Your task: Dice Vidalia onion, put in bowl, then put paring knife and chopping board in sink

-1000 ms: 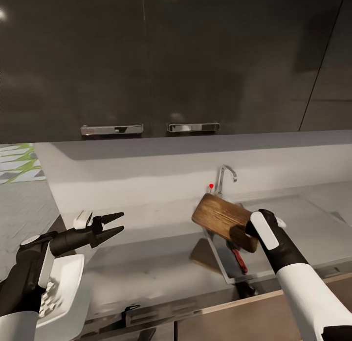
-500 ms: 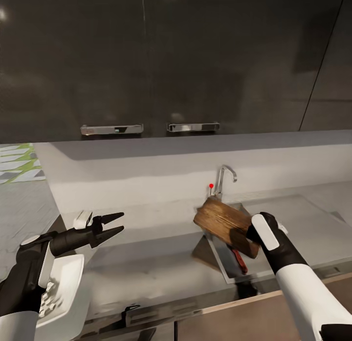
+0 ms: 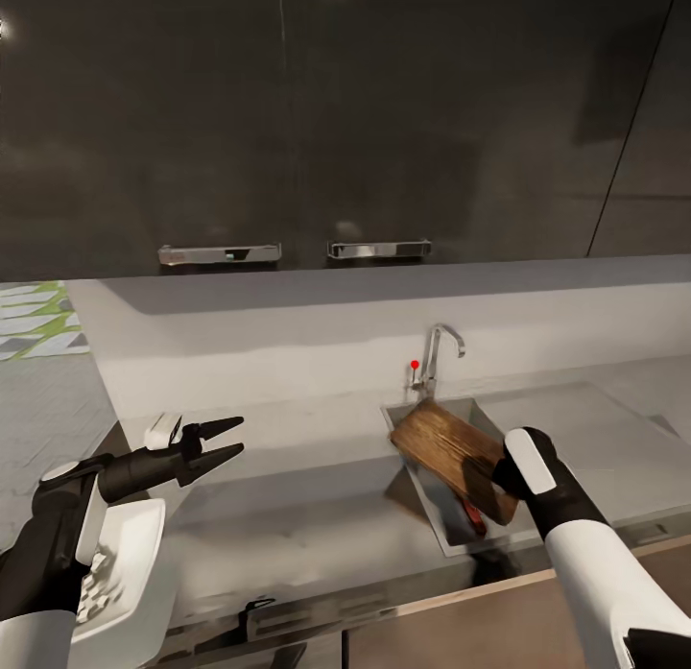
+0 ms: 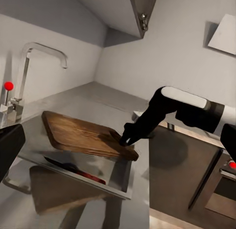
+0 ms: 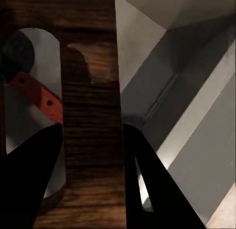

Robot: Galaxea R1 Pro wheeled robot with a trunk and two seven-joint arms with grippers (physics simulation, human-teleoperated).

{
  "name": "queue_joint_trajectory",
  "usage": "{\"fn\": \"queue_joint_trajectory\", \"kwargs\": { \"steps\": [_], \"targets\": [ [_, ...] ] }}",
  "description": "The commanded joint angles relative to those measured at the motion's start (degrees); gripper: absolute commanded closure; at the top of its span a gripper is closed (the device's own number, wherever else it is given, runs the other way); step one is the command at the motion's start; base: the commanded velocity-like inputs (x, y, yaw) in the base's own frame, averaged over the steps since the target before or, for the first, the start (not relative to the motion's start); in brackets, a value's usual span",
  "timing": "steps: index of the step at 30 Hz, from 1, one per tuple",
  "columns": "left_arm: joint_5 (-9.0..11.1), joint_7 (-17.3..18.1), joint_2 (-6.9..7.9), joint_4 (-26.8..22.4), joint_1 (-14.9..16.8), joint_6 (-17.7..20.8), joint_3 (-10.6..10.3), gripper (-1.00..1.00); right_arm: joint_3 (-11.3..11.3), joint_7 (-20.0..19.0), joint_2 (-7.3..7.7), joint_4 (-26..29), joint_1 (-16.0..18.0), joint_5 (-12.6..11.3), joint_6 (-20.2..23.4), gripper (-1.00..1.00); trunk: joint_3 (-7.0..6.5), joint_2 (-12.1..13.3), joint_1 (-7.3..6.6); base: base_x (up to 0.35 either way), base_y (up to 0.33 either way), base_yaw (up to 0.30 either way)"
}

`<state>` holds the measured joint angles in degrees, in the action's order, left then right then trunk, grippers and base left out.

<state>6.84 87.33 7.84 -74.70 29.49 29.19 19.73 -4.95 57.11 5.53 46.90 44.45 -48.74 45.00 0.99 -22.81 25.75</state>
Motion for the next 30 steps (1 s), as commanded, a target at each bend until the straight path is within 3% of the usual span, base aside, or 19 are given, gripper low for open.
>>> {"fn": "queue_joint_trajectory", "kwargs": {
  "steps": [1, 4, 9, 19, 22, 30],
  "targets": [
    [0.0, 0.2, 0.0, 0.0, 0.0, 0.6, 0.0, -1.0, -0.2, 0.5, 0.01, 0.0, 0.0, -0.8, 0.5, 1.0, 0.11, -0.1, 0.03, 0.0, 0.0, 0.0],
    [0.0, 0.2, -0.01, 0.0, 0.0, 0.6, 0.0, -1.0, -1.1, 0.5, 0.01, -0.1, 0.0, -0.8, 0.1, 1.0, 0.11, -0.1, 0.03, 0.0, 0.0, 0.0],
    [0.0, 0.2, -0.02, 0.0, 0.0, 0.6, 0.0, -1.0, -1.4, 0.9, 0.01, -0.1, 0.0, -0.8, -5.9, 1.0, 0.11, -0.1, 0.03, 0.0, 0.0, 0.0],
    [0.0, 0.2, -0.02, 0.0, 0.0, 0.6, 0.0, -1.0, -1.5, 2.4, -0.38, -0.1, 0.0, -1.0, -8.2, 1.0, 0.11, -0.1, 0.03, 0.0, 0.0, 0.0],
    [0.0, 0.2, -0.02, 0.0, 0.0, 0.6, 0.0, -1.0, -1.5, 2.5, -0.55, -0.1, 0.0, -1.1, -11.5, 1.0, 0.11, -0.1, 0.03, 0.0, 0.0, 0.0],
    [0.0, 0.2, -0.02, 0.0, 0.0, 0.6, 0.0, -1.0, -1.5, 3.7, -0.89, -0.1, 0.0, -2.9, -15.4, 1.0, 0.11, -0.1, 0.03, 0.0, 0.0, 0.0]
  ]
}}
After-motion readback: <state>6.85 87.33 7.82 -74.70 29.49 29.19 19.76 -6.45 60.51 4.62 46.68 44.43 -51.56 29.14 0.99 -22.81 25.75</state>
